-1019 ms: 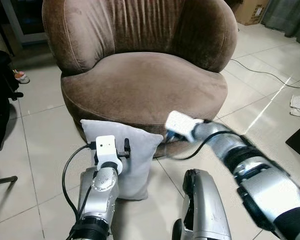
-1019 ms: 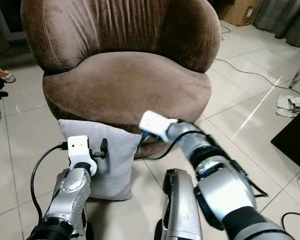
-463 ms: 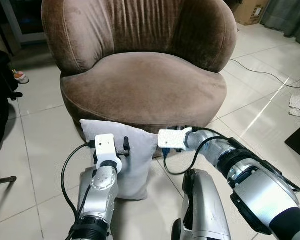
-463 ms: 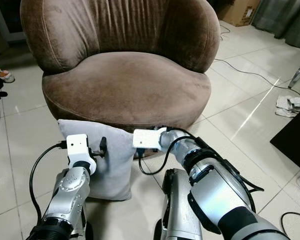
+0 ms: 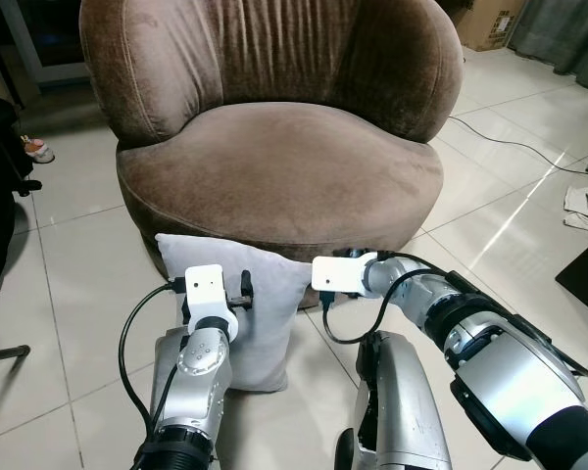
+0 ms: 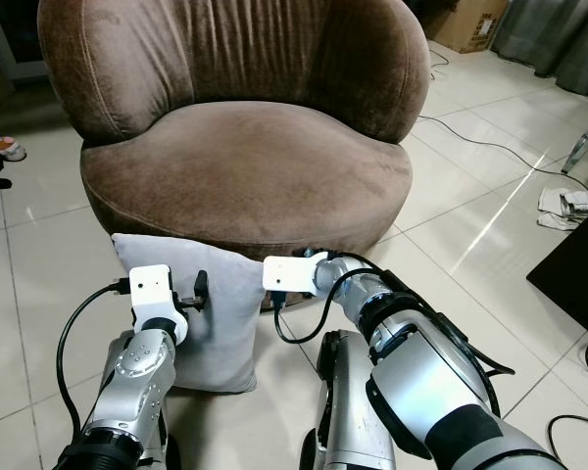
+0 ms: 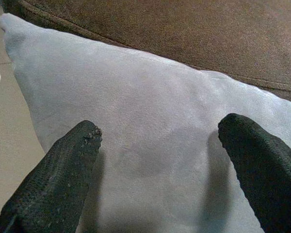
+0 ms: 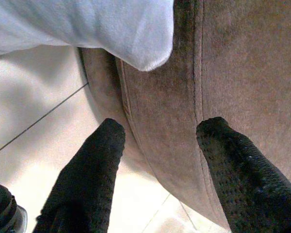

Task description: Move the pillow to the sofa from floor

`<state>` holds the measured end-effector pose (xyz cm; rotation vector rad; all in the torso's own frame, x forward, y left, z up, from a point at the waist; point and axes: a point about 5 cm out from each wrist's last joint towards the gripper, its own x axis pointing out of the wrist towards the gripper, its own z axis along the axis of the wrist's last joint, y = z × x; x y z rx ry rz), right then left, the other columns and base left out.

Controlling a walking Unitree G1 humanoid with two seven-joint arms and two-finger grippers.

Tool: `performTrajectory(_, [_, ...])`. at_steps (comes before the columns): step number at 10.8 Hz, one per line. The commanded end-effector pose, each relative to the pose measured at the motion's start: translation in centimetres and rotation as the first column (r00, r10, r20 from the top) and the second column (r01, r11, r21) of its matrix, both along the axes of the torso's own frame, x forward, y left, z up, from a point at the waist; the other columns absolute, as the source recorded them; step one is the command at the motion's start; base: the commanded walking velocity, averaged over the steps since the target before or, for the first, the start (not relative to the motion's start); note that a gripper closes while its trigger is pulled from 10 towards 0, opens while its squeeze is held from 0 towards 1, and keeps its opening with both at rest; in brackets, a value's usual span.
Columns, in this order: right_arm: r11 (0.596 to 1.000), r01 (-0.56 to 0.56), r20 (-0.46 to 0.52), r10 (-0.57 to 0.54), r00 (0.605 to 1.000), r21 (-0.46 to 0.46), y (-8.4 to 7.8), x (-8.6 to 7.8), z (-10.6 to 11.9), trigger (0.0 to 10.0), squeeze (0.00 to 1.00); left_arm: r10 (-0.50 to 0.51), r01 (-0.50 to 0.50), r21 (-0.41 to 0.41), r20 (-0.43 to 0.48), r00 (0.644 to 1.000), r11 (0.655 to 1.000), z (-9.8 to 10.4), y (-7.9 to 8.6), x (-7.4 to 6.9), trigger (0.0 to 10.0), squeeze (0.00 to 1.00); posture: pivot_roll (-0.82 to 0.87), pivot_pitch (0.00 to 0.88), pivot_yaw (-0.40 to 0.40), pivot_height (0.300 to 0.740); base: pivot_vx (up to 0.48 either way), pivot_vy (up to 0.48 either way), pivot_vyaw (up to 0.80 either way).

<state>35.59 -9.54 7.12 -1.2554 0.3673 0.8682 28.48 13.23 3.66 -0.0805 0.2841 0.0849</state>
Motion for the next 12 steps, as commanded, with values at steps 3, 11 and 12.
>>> performTrajectory(3, [0.999, 0.049, 0.022, -0.049, 0.999, 0.012, -0.8, 0.7, 0.9, 10.0, 1.0, -0.009, 0.009, 0.008, 0.002, 1.0, 1.0, 0.2, -0.3, 0.0, 10.0, 0.0, -0.03, 0.0, -0.13, 0.411, 0.0, 0.0, 0.0])
performTrajectory(11, [0.995, 0.044, 0.063, -0.038, 0.997, -0.086, -1.9, 0.8, 0.7, 10.0, 0.2, -0.017, 0.017, 0.009, 0.002, 1.0, 1.0, 0.3, -0.4, 0.1, 10.0, 0.0, -0.02, 0.0, -0.123, 0.411, 0.0, 0.0, 0.0])
performTrajectory(12, [0.994, 0.037, 0.075, -0.03, 0.997, -0.105, -1.9, 0.8, 0.7, 10.0, 0.0, -0.018, 0.018, 0.009, 0.001, 1.0, 1.0, 0.2, -0.3, 0.1, 10.0, 0.0, -0.03, 0.0, -0.123, 0.411, 0.0, 0.0, 0.0])
